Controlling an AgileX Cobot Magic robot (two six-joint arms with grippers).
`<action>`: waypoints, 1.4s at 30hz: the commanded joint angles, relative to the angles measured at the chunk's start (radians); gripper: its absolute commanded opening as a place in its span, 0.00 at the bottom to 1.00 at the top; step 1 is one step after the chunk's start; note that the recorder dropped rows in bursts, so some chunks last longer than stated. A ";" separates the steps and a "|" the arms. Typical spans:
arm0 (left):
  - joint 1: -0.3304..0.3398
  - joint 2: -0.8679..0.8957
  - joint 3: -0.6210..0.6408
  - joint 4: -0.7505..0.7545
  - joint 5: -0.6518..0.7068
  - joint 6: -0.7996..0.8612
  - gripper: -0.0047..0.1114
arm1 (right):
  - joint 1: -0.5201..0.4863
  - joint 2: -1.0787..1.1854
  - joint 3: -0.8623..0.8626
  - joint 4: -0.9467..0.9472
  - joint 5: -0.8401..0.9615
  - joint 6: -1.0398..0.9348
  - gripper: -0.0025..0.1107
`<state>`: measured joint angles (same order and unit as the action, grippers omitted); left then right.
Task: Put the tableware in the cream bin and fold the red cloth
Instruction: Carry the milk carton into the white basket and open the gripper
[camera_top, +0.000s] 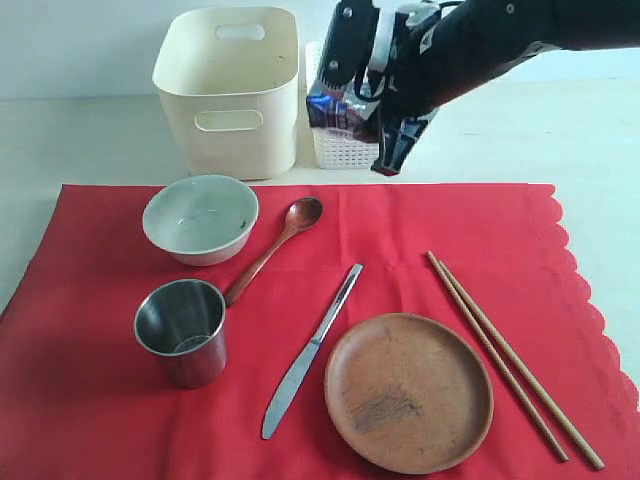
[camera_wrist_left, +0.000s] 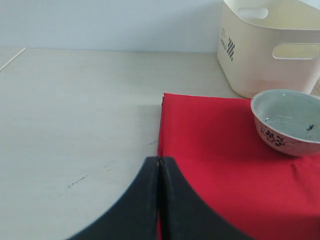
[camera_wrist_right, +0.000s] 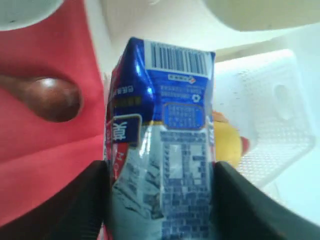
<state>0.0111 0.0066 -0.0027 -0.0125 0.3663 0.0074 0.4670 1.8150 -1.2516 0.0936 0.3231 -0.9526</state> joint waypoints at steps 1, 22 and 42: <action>0.002 -0.007 0.003 0.002 -0.013 0.001 0.04 | -0.052 0.006 -0.004 0.012 -0.271 0.152 0.02; 0.002 -0.007 0.003 0.002 -0.013 0.001 0.04 | -0.124 0.455 -0.503 0.090 -0.347 0.432 0.05; 0.002 -0.007 0.003 0.002 -0.013 0.001 0.04 | -0.132 0.453 -0.503 0.090 -0.403 0.721 0.69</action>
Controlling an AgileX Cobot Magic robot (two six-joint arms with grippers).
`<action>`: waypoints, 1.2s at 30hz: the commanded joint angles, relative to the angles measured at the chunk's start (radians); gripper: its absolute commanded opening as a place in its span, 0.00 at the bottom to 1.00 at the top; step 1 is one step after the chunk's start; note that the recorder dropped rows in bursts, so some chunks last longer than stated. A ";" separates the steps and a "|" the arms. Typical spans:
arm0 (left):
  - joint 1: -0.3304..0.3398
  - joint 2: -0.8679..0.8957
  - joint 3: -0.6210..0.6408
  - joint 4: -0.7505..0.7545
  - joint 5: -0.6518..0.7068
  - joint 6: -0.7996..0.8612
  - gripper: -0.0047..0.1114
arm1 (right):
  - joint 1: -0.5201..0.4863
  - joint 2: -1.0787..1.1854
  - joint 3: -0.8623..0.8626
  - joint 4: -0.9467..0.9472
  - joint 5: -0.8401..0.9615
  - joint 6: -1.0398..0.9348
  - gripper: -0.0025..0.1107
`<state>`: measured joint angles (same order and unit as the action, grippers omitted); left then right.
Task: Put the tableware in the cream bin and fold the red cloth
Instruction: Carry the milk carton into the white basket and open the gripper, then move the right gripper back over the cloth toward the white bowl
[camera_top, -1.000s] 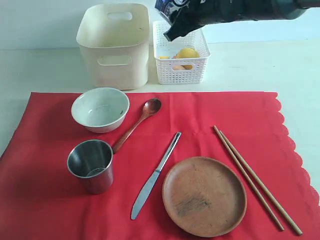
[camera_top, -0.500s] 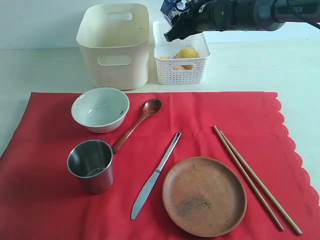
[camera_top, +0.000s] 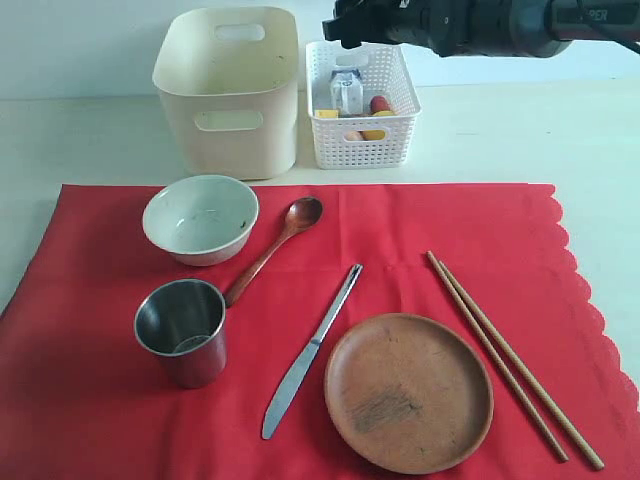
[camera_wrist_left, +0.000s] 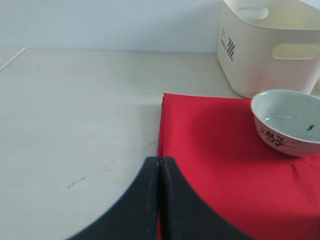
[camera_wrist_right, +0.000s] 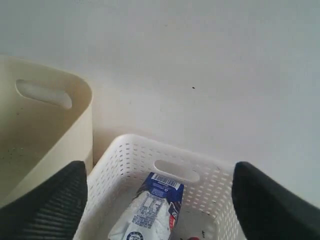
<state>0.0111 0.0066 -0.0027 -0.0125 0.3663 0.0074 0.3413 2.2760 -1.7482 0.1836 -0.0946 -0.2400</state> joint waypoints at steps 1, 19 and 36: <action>0.002 -0.007 0.003 0.002 -0.013 0.001 0.04 | -0.006 -0.011 -0.006 0.000 0.031 0.008 0.69; 0.002 -0.007 0.003 0.002 -0.013 0.001 0.04 | -0.018 -0.080 -0.006 -0.072 0.300 0.005 0.02; 0.002 -0.007 0.003 0.002 -0.013 0.001 0.04 | -0.018 -0.249 -0.002 -0.079 0.600 0.005 0.02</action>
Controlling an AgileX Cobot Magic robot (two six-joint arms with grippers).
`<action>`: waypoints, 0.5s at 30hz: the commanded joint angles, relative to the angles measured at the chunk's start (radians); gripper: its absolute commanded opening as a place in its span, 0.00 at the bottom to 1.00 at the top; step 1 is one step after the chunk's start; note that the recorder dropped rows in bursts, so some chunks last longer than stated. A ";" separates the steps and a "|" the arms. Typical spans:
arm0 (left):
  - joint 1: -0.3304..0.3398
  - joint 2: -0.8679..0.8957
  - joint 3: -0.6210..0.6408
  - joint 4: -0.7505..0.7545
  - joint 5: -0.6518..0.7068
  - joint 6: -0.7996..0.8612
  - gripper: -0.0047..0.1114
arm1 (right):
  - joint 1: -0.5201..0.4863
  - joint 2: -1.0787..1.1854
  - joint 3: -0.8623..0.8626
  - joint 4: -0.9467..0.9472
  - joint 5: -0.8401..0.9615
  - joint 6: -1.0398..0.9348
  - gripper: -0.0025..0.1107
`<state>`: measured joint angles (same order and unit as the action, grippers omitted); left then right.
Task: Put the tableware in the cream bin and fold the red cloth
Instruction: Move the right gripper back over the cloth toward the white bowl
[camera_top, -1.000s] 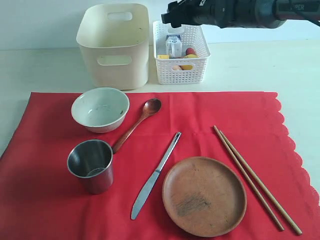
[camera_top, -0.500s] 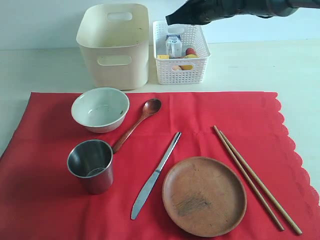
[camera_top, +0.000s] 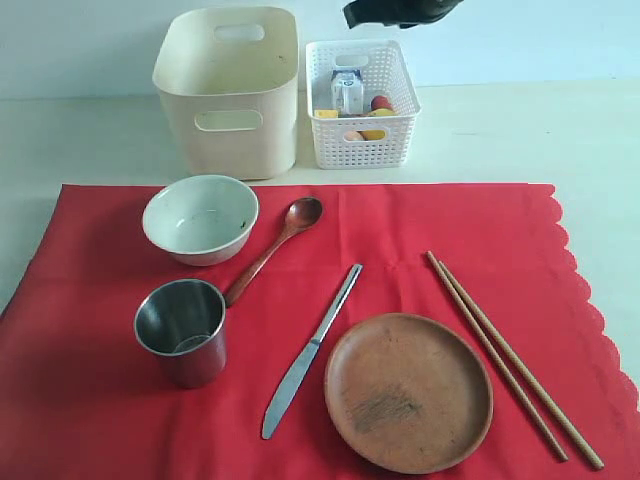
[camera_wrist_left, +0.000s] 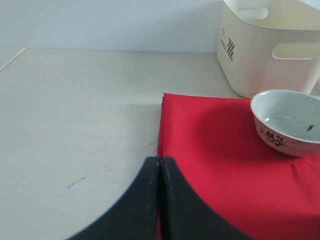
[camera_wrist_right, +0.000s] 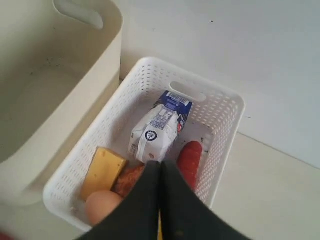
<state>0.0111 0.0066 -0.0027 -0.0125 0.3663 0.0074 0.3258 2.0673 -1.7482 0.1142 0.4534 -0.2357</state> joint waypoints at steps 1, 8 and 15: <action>0.002 -0.007 0.003 0.002 -0.013 0.001 0.04 | -0.002 -0.048 0.004 -0.010 0.061 0.001 0.02; 0.002 -0.007 0.003 0.002 -0.013 0.001 0.04 | 0.000 -0.172 0.186 -0.003 -0.008 0.001 0.02; 0.002 -0.007 0.003 0.002 -0.013 0.001 0.04 | 0.000 -0.345 0.442 0.126 -0.094 -0.081 0.02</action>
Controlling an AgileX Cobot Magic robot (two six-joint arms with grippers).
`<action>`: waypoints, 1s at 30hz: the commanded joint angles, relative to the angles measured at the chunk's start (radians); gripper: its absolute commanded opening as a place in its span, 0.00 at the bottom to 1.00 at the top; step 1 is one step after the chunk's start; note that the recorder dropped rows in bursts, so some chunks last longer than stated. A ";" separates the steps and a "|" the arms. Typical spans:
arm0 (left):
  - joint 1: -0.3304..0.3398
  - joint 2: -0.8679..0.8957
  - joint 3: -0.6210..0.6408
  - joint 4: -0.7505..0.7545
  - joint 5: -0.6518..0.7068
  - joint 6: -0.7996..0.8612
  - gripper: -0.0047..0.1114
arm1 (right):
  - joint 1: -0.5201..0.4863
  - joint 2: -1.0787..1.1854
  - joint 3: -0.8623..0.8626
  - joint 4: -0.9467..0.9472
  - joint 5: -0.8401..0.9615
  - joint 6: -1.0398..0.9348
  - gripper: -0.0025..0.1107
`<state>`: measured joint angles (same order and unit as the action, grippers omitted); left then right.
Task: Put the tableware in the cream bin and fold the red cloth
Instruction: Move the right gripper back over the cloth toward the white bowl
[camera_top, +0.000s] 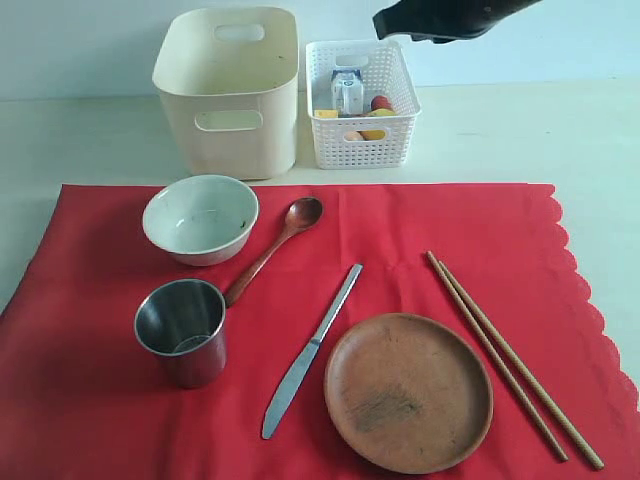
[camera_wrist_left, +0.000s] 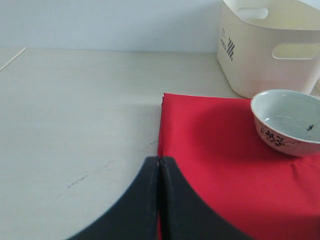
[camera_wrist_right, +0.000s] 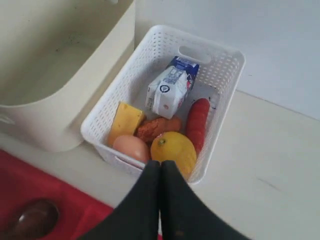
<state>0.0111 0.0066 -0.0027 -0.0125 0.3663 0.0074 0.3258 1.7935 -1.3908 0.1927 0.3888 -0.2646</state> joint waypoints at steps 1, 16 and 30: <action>0.002 -0.007 0.003 0.002 -0.013 0.001 0.04 | 0.000 -0.105 0.127 0.083 -0.029 -0.070 0.02; 0.002 -0.007 0.003 0.002 -0.013 0.001 0.04 | 0.095 -0.210 0.399 0.617 -0.104 -0.502 0.02; 0.002 -0.007 0.003 0.002 -0.013 0.001 0.04 | 0.099 -0.207 0.397 0.626 -0.166 -0.498 0.02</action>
<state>0.0111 0.0066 -0.0027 -0.0125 0.3663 0.0074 0.4229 1.5921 -0.9941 0.8168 0.2534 -0.7557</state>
